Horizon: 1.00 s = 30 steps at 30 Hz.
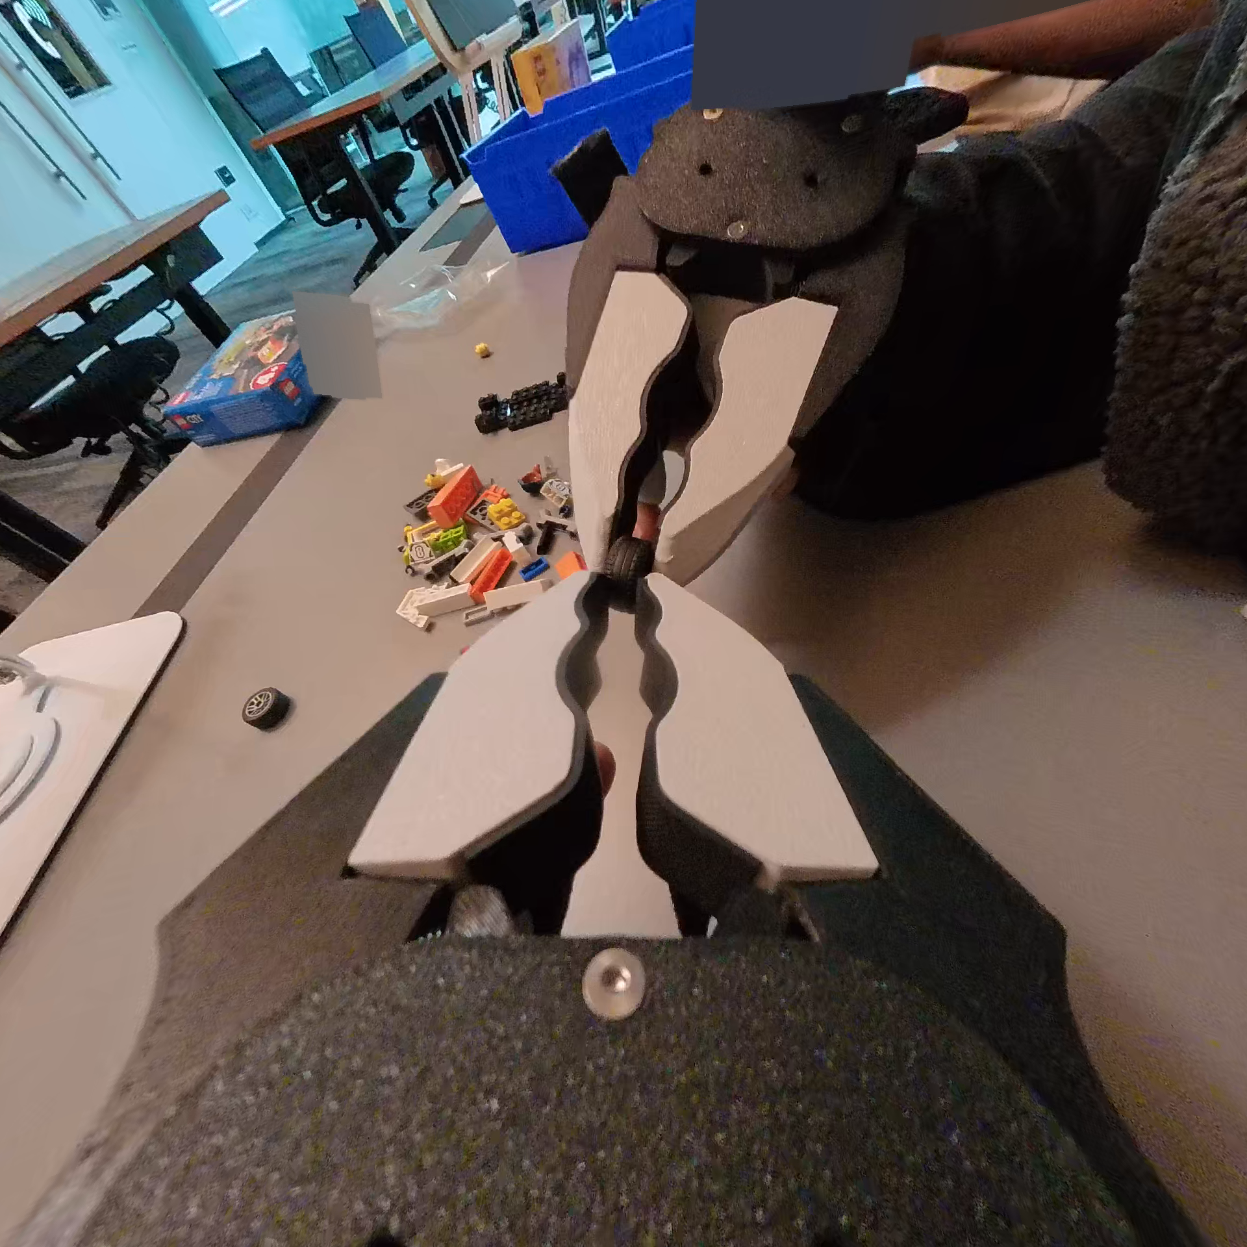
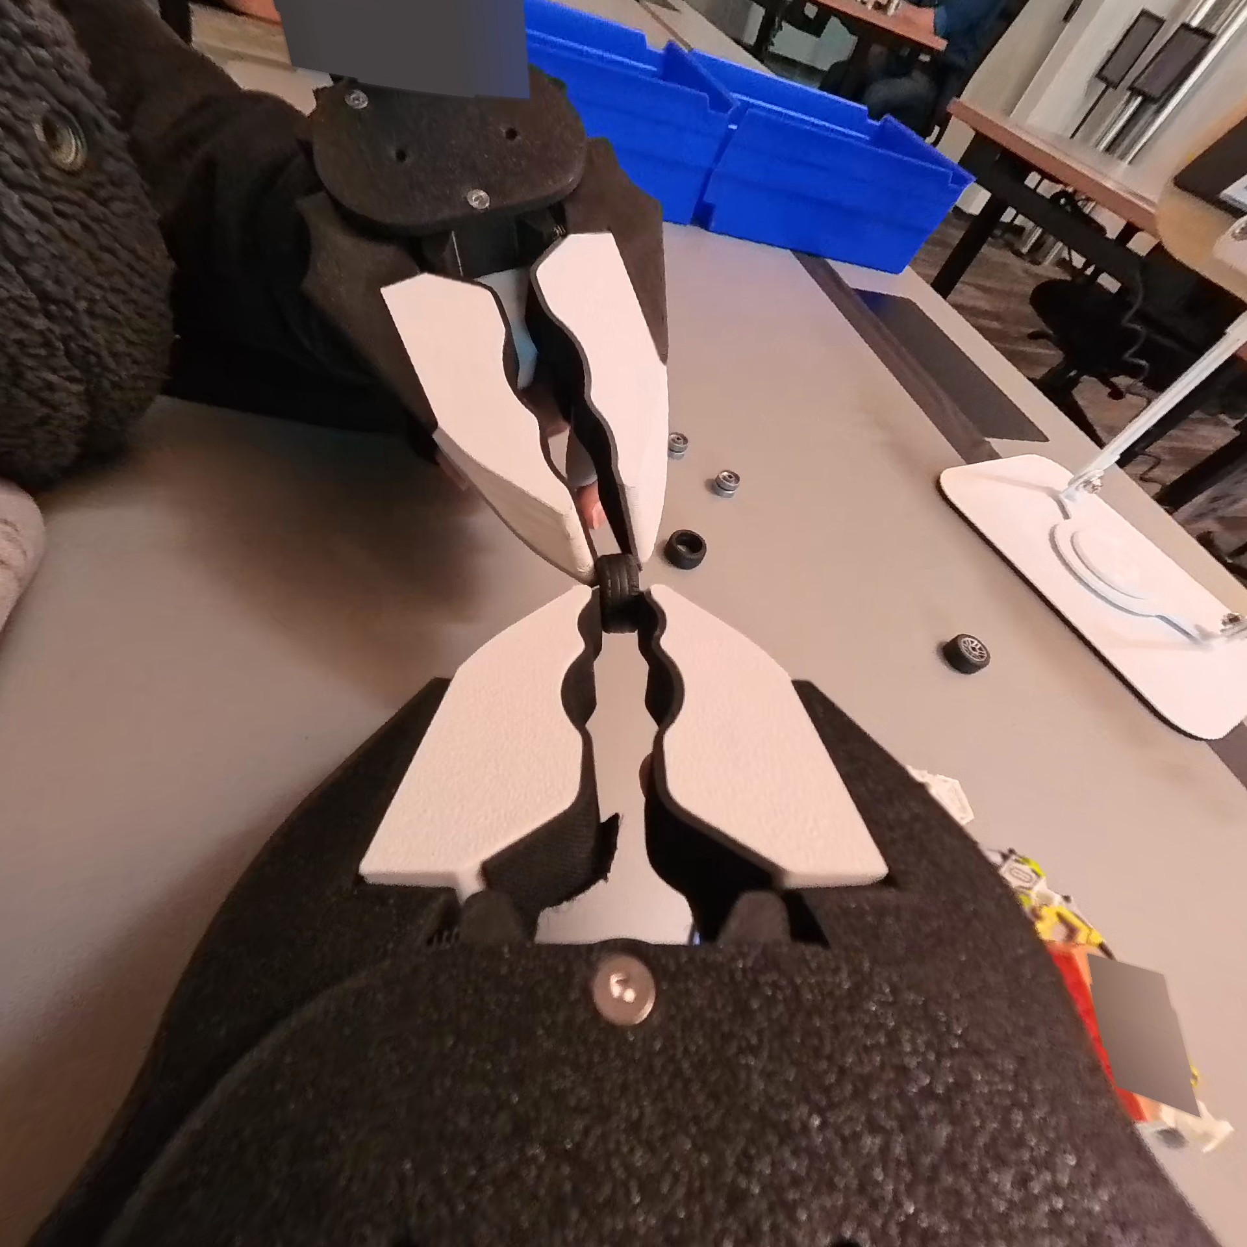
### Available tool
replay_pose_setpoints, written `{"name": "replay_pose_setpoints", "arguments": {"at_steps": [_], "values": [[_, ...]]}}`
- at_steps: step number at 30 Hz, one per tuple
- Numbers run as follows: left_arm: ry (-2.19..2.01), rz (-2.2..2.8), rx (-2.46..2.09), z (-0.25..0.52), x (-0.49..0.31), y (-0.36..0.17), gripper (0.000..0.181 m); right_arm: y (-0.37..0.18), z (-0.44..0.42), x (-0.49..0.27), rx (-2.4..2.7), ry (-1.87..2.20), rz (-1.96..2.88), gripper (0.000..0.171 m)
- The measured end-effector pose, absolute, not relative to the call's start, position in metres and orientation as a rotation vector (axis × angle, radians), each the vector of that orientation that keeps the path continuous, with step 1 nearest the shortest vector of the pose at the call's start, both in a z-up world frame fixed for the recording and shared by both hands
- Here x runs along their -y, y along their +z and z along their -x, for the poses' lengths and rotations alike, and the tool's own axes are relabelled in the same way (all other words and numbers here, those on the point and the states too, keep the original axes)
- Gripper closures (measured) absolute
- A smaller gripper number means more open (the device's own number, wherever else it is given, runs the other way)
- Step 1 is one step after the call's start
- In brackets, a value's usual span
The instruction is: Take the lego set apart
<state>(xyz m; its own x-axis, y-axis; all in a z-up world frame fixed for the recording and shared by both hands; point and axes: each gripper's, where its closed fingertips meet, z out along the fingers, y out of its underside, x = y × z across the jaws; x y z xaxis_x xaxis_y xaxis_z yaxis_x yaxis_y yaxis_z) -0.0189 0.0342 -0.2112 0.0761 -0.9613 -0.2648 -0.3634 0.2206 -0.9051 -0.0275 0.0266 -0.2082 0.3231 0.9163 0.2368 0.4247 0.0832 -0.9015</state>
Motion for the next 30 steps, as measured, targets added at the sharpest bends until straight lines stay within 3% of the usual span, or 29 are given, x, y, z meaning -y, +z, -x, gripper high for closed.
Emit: {"name": "replay_pose_setpoints", "arguments": {"at_steps": [30], "values": [[-0.723,1.385,-1.519,0.024,-0.041,-0.230,0.173,-0.228,0.030,-0.039,1.217,0.546,1.663,0.162]]}}
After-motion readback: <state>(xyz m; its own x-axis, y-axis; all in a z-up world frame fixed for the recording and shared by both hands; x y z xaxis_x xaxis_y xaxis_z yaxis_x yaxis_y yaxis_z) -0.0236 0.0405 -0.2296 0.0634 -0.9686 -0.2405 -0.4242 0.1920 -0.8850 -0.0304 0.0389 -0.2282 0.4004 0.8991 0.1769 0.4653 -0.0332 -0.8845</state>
